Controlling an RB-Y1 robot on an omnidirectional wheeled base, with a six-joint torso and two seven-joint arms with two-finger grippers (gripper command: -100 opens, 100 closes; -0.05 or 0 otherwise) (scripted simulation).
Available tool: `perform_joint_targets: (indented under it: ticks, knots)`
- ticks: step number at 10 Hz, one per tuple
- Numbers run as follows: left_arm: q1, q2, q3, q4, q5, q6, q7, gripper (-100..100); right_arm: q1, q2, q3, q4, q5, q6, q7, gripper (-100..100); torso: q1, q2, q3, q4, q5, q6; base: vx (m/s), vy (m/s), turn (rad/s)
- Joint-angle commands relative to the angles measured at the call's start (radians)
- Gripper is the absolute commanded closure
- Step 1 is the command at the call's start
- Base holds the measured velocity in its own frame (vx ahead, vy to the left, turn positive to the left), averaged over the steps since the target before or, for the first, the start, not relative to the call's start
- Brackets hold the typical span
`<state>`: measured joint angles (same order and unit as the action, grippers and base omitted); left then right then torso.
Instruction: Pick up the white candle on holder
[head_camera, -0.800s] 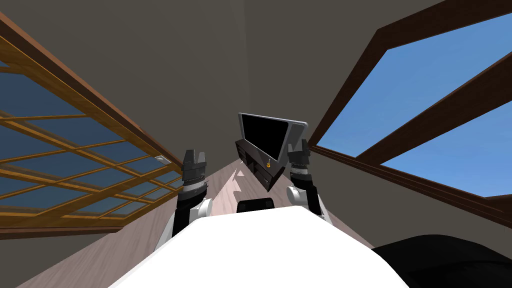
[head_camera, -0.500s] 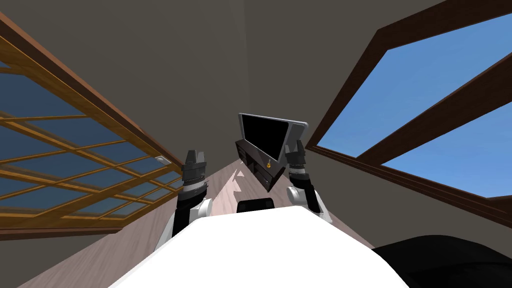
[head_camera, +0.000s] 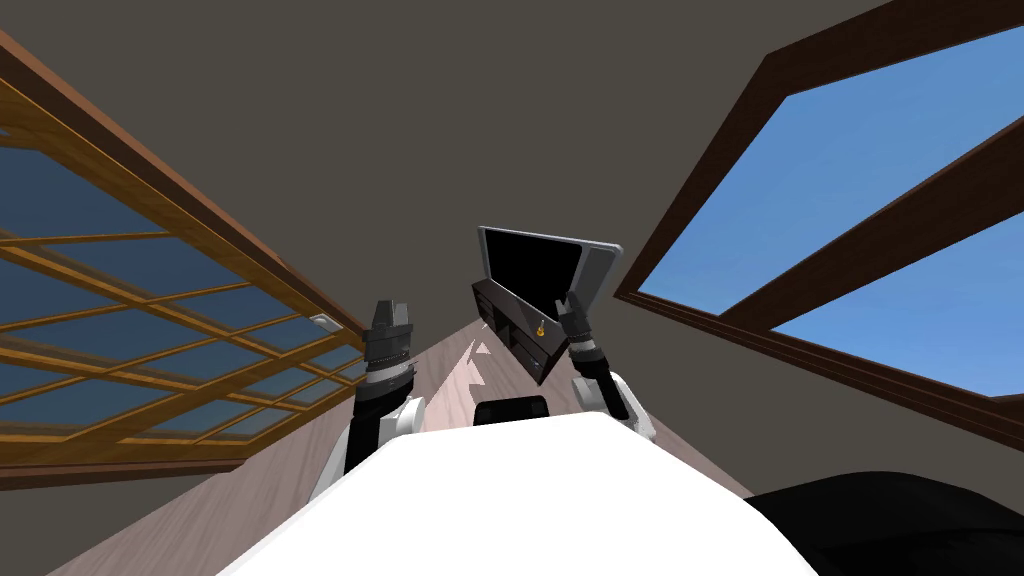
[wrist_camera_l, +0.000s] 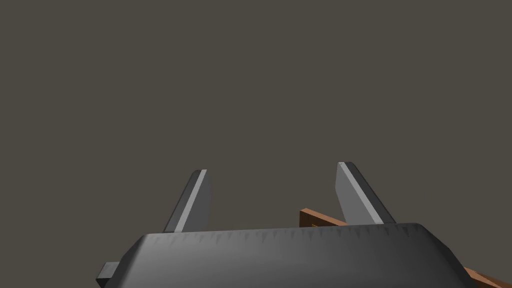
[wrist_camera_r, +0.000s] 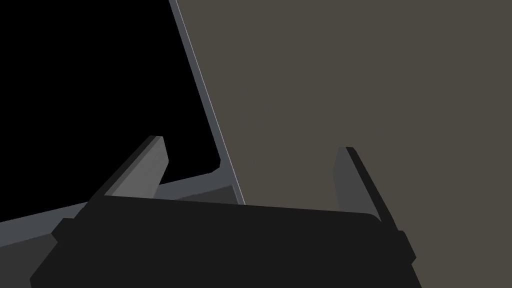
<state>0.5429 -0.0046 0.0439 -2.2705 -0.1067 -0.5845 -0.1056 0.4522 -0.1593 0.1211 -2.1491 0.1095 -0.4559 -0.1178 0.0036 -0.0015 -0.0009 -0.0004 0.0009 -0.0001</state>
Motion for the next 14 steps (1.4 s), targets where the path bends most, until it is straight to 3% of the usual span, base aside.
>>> perform_joint_targets:
  ticks: [1, 2, 4, 7, 14]
  knots:
    - [0.0, 0.0, 0.0, 0.0, 0.0, 0.0, 0.0, 0, -0.012, -0.04, 0.011, 0.05, 0.034, -0.007, -0.004, -100, 0.0, 0.0, 0.0, 0.0, 0.0, 0.0, 0.007, 0.044, -0.012]
    - [0.0, 0.0, 0.0, 0.0, 0.0, 0.0, 0.0, 0, -0.012, -0.04, 0.011, 0.055, 0.034, -0.007, -0.004, -100, -0.001, 0.0, 0.0, 0.0, 0.0, 0.0, 0.002, 0.029, -0.008]
    - [0.0, 0.0, 0.0, 0.0, 0.0, 0.0, 0.0, 0, -0.032, -0.105, 0.039, 0.13, 0.1, -0.018, -0.008, -100, -0.002, 0.001, 0.001, 0.0, 0.0, 0.0, 0.0, 0.048, -0.025]
    - [0.0, 0.0, 0.0, 0.0, 0.0, 0.0, 0.0, 0, -0.043, -0.137, 0.054, 0.198, 0.135, -0.024, -0.01, -100, 0.0, 0.0, 0.0, 0.0, 0.0, 0.0, 0.013, 0.052, -0.019]
    - [0.0, 0.0, 0.0, 0.0, 0.0, 0.0, 0.0, 0, -0.092, -0.269, 0.116, 0.393, 0.276, -0.05, -0.022, -100, 0.0, 0.001, 0.0, 0.0, 0.0, 0.0, 0.011, 0.052, -0.021]
